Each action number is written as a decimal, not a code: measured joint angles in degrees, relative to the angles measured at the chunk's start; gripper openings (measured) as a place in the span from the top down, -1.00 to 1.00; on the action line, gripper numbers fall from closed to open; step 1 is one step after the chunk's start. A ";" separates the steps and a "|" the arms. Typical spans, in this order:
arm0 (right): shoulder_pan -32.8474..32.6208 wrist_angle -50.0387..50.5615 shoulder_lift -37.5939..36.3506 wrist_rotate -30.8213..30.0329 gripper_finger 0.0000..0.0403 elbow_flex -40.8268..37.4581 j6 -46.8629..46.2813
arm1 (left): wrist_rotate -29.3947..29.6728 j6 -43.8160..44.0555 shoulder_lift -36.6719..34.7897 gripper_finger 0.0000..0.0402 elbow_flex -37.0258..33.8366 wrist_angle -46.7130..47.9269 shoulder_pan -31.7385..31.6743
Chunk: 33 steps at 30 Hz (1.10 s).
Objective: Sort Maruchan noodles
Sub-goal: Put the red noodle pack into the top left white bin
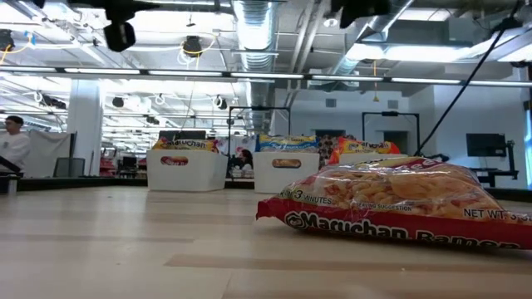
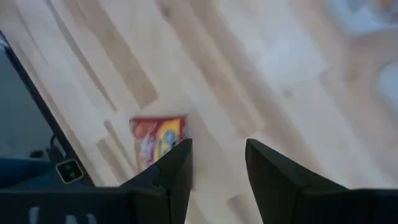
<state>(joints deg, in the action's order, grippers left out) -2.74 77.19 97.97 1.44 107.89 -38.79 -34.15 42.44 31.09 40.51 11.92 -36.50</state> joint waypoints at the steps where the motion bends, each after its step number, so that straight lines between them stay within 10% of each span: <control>1: -2.00 0.63 0.56 -0.80 0.13 -0.35 -2.09 | 0.00 -0.99 -0.55 0.71 0.00 2.30 0.95; 20: -23.04 2.51 16.59 -2.39 0.13 -0.44 -35.04 | 9.30 -5.43 1.55 0.71 -0.59 14.02 20.76; 33: -22.94 1.06 13.19 -1.84 0.13 -0.37 -34.09 | 11.09 -3.83 6.01 0.71 -0.59 14.14 32.70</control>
<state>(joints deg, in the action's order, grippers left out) -25.69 78.25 111.16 -0.40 107.53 -72.89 -23.06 38.62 37.11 39.92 26.06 -3.80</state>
